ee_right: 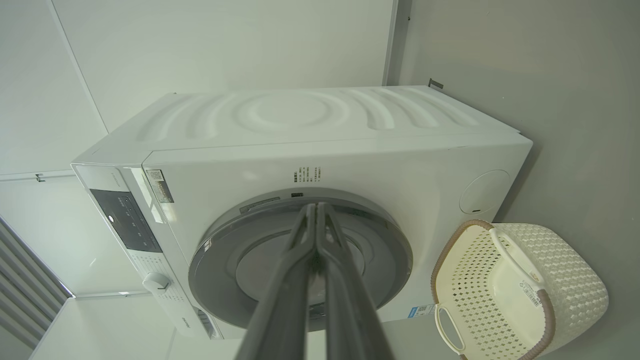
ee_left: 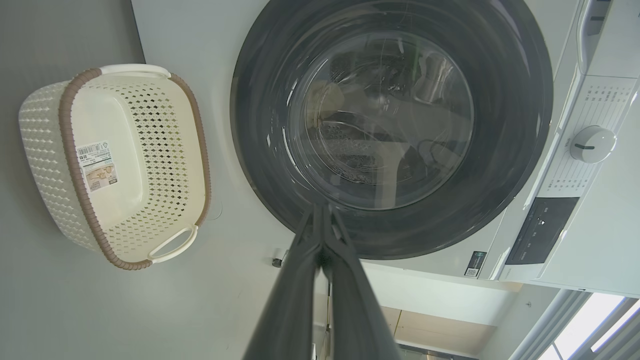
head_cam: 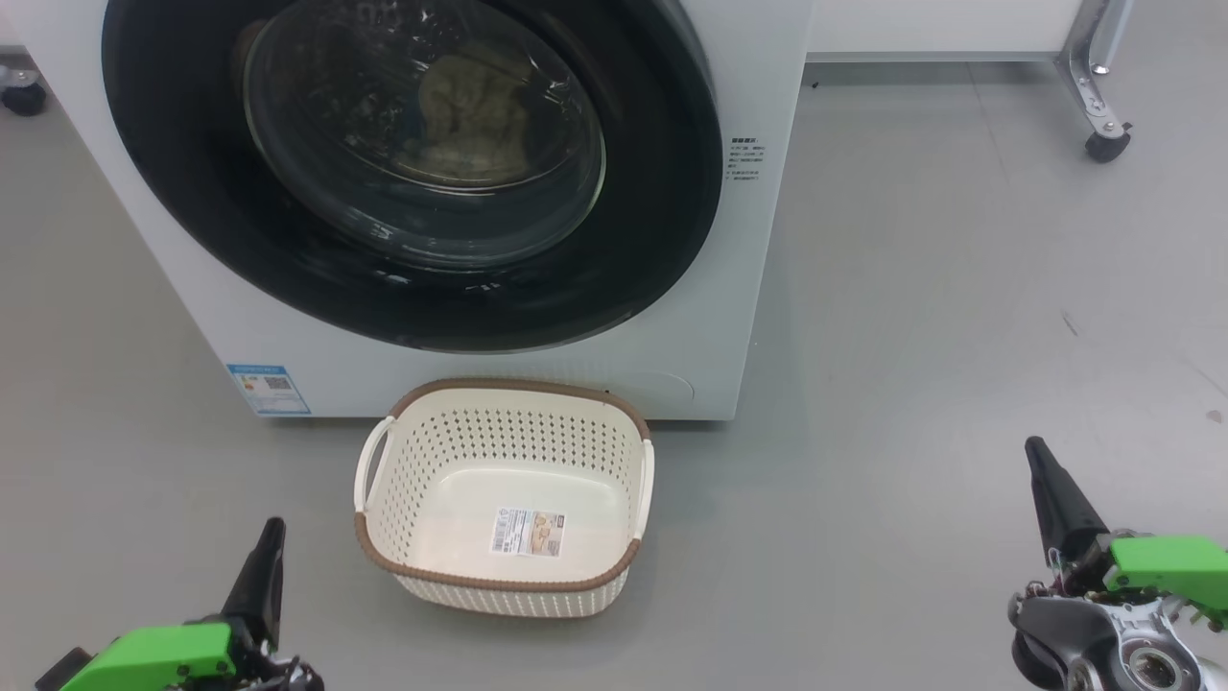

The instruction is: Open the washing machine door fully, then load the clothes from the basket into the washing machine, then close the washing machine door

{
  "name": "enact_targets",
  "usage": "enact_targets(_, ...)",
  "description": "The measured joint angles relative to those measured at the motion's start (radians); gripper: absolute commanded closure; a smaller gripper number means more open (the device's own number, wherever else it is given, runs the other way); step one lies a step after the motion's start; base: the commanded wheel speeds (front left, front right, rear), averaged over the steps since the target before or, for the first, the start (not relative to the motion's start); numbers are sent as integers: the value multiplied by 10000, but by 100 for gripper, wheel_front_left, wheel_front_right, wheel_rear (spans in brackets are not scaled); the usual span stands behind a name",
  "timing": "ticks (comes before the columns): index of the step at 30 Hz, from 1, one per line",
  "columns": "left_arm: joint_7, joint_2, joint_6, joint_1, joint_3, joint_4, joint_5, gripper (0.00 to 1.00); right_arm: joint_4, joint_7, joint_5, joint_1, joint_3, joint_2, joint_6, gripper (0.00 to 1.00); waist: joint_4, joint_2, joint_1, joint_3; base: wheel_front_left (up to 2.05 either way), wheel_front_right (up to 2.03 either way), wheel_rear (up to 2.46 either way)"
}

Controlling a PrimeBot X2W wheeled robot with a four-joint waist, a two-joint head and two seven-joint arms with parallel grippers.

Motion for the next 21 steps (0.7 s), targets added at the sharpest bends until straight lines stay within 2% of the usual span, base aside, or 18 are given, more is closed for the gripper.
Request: enact_targets(21,2,-12,0,-3,10,0,0,100,0,0,0,-1,-2,0,0,100,0,0,0,0,0,0,0)
